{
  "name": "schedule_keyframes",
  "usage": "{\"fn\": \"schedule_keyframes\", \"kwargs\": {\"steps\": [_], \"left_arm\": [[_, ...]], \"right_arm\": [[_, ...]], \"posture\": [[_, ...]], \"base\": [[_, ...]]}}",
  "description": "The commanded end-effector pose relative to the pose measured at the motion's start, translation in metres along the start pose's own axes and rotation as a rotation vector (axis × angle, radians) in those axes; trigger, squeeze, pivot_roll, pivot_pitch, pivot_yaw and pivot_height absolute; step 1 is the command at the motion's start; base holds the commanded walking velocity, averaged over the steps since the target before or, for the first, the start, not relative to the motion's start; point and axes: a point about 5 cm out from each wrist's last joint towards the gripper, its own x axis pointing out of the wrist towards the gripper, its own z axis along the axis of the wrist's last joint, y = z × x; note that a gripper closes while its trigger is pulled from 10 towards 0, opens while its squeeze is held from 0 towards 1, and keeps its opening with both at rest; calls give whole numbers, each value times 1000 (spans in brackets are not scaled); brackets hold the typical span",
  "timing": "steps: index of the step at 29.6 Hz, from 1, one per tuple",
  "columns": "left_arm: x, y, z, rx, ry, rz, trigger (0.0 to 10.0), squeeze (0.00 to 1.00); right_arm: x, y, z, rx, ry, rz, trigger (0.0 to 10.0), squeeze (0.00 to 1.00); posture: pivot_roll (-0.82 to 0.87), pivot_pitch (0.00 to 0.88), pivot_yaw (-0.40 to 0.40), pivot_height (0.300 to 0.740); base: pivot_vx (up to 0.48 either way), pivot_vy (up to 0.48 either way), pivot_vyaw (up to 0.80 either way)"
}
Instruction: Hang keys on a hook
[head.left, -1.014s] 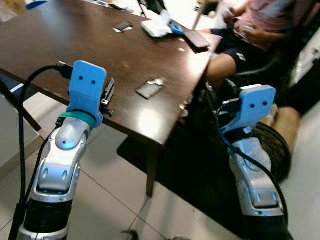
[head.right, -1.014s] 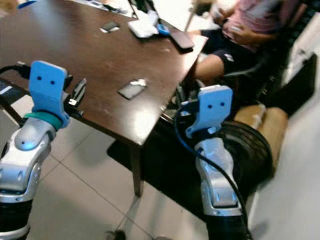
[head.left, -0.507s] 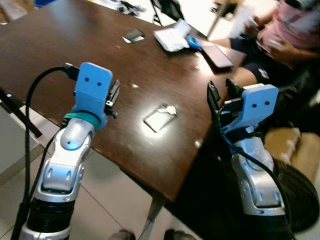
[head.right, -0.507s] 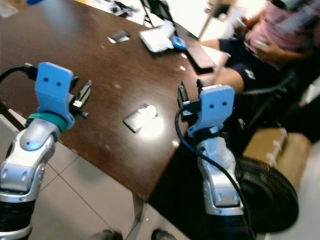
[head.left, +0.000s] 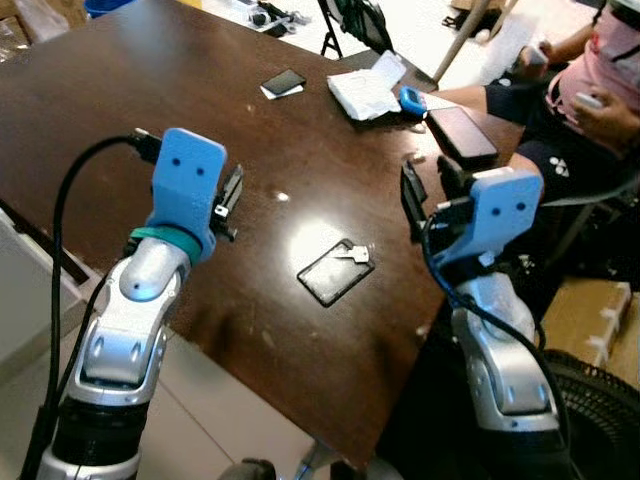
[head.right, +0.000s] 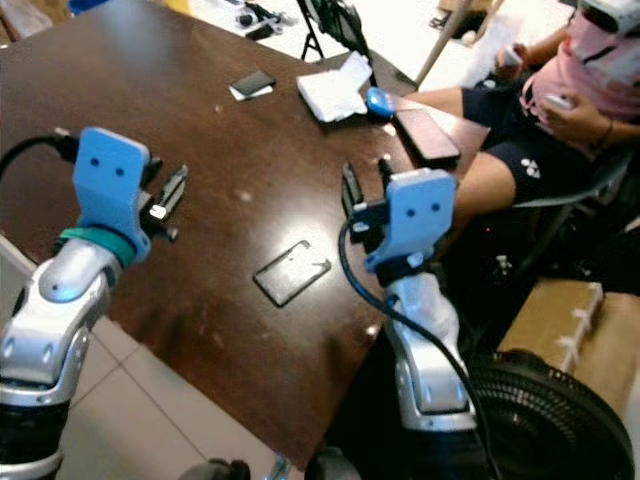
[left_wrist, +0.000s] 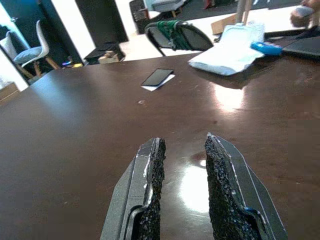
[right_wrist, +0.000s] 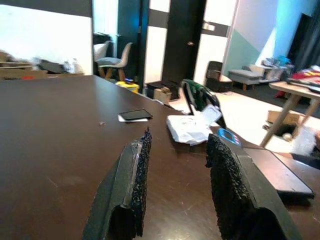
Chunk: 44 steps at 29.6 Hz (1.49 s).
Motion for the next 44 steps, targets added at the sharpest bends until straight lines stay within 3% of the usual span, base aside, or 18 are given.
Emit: {"fn": "schedule_keyframes", "kwargs": {"steps": [1, 8, 9, 10, 12, 14, 17, 19, 21, 24, 26, 27, 30, 33, 35, 37, 39, 44], "left_arm": [[-3, 0, 2, 5, -14, -11, 10000, 0], [-4, -3, 6, 77, -21, -95, 10000, 0], [-6, -10, -3, 169, 45, -215, 10000, 0], [-6, -10, -3, 169, 45, -215, 10000, 0], [-16, -23, -25, 318, 183, -447, 10000, 0], [-24, -33, -35, 350, 236, -591, 10000, 0], [-24, -38, -37, 355, 242, -625, 10000, 0], [-23, -45, -39, 331, 257, -636, 10000, 0], [-22, -69, -43, 286, 284, -674, 10000, 0], [-22, -77, -44, 271, 292, -686, 10000, 0], [-6, -106, -41, 190, 318, -674, 10000, 0], [-6, -106, -41, 190, 318, -674, 10000, 0], [18, -128, -36, 95, 351, -652, 10000, 0], [28, -126, -35, 68, 361, -607, 10000, 0], [45, -117, -36, 10, 390, -523, 10000, 0], [45, -117, -36, 10, 390, -523, 10000, 0], [59, -98, -37, -112, 441, -450, 10000, 0], [67, -78, -41, -191, 487, -397, 10000, 0]], "right_arm": [[-2, -1, -2, -3, 8, -7, 10000, 0], [-2, -3, -1, -41, 1, 14, 10000, 0], [0, -4, 0, -63, -3, 40, 10000, 0], [0, -4, 0, -63, -3, 40, 10000, 0], [4, -6, 0, -88, -4, 80, 10000, 0], [7, -7, 1, -97, -4, 109, 10000, 0], [8, -6, 0, -101, -1, 124, 10000, 0], [9, -5, -1, -103, 4, 134, 10000, 0], [10, -5, -3, -107, 11, 144, 10000, 0], [11, -5, -4, -107, 13, 145, 10000, 0], [16, -8, -7, -115, 17, 139, 10000, 0], [16, -8, -7, -115, 17, 139, 10000, 0], [23, -12, -10, -121, 21, 129, 10000, 0], [25, -14, -12, -122, 28, 121, 10000, 0], [27, -17, -16, -123, 42, 111, 10000, 0], [27, -17, -16, -123, 42, 111, 10000, 0], [27, -19, -18, -122, 54, 112, 10000, 0], [25, -20, -22, -121, 72, 121, 10000, 0]], "posture": [[20, 88, 70, 740], [28, 94, 73, 740], [35, 95, 78, 740], [35, 95, 78, 740], [36, 98, 87, 740], [39, 101, 96, 740], [41, 103, 101, 740], [46, 104, 108, 740], [51, 106, 118, 740], [51, 106, 118, 740], [58, 108, 129, 740], [58, 108, 129, 740], [46, 115, 132, 740], [35, 131, 132, 740], [28, 145, 130, 740], [28, 145, 130, 740], [25, 182, 126, 740], [26, 218, 118, 740]], "base": [[0, 0, 0], [0, 0, 0], [0, 0, 0], [0, 0, 0], [0, 0, 0], [0, 0, 0], [0, 0, 0], [0, 0, 0], [0, 0, 0], [0, 0, 0], [0, 0, 0], [0, 0, 0], [0, 0, 0], [0, 0, 0], [0, 0, 0], [0, 0, 0], [0, 0, 0], [0, 0, 0]]}}
